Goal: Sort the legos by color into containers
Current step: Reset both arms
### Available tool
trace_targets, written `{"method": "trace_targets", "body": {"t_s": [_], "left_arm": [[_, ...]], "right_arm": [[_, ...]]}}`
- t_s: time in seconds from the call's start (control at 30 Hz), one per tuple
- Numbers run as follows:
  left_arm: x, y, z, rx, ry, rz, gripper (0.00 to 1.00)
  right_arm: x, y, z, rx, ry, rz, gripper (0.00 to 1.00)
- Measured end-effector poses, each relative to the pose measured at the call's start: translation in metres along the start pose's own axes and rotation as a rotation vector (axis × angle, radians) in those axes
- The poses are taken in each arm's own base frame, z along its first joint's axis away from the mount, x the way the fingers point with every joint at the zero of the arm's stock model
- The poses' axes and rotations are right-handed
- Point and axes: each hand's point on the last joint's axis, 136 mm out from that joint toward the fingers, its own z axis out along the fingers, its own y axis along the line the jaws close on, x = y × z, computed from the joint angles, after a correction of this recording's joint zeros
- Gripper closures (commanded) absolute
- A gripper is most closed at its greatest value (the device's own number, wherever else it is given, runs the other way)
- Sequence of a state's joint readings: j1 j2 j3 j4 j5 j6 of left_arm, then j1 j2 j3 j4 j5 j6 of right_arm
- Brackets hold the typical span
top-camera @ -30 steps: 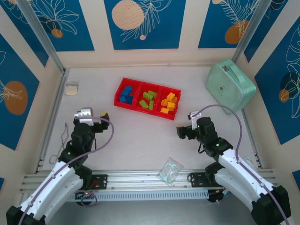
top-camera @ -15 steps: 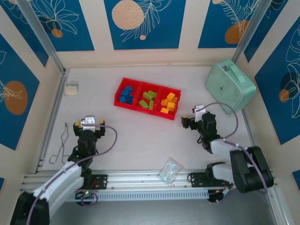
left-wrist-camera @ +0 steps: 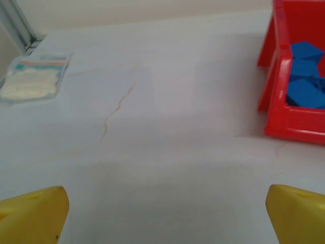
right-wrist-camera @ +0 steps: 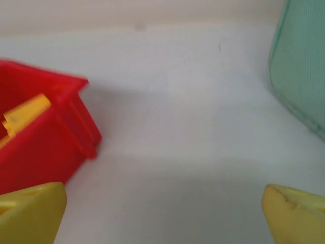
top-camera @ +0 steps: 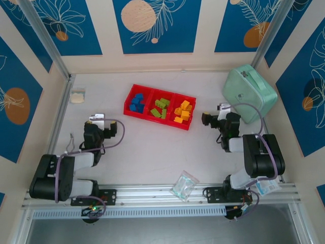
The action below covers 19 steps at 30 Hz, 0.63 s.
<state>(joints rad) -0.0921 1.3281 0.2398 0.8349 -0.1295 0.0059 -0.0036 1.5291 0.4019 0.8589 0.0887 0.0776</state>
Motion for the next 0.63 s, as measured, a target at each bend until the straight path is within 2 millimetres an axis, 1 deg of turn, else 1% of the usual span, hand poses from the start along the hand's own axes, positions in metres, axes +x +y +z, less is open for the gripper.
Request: {"method": "trace_targets", "body": {"t_s": [0.03, 0.1, 0.13, 0.17, 0.2, 0.3, 0.37, 0.47, 0.63], "left_arm": [[-0.003, -0.001, 0.002, 0.008, -0.022, 0.003, 0.01], [0.0, -0.004, 0.014, 0.017, -0.051, 0.014, 0.01], [0.01, -0.006, 0.021, 0.027, -0.027, 0.02, 0.01], [0.025, -0.007, 0.024, 0.037, 0.034, 0.026, 0.01], [0.029, -0.008, 0.024, 0.043, 0.053, 0.029, 0.01], [0.016, -0.009, 0.031, 0.057, 0.028, 0.026, 0.01], [0.004, -0.006, 0.033, 0.037, -0.013, 0.019, 0.01], [0.004, 0.002, 0.033, -0.01, -0.01, 0.011, 0.01], [0.0, 0.004, 0.036, -0.022, -0.014, 0.01, 0.01]], "right_arm": [[-0.003, 0.001, 0.001, -0.002, -0.006, 0.0, 0.01], [-0.002, 0.002, 0.001, -0.004, 0.001, 0.001, 0.01], [0.001, 0.001, 0.001, -0.003, 0.011, 0.004, 0.01], [0.003, 0.001, 0.001, -0.003, 0.02, 0.007, 0.01], [0.005, 0.001, 0.001, -0.003, 0.027, 0.009, 0.01], [0.007, 0.002, 0.001, -0.006, 0.036, 0.014, 0.01], [0.007, 0.002, 0.001, -0.006, 0.036, 0.014, 0.01], [0.007, 0.002, 0.001, -0.008, 0.037, 0.014, 0.01], [0.01, 0.003, 0.001, -0.012, 0.051, 0.016, 0.01]]}}
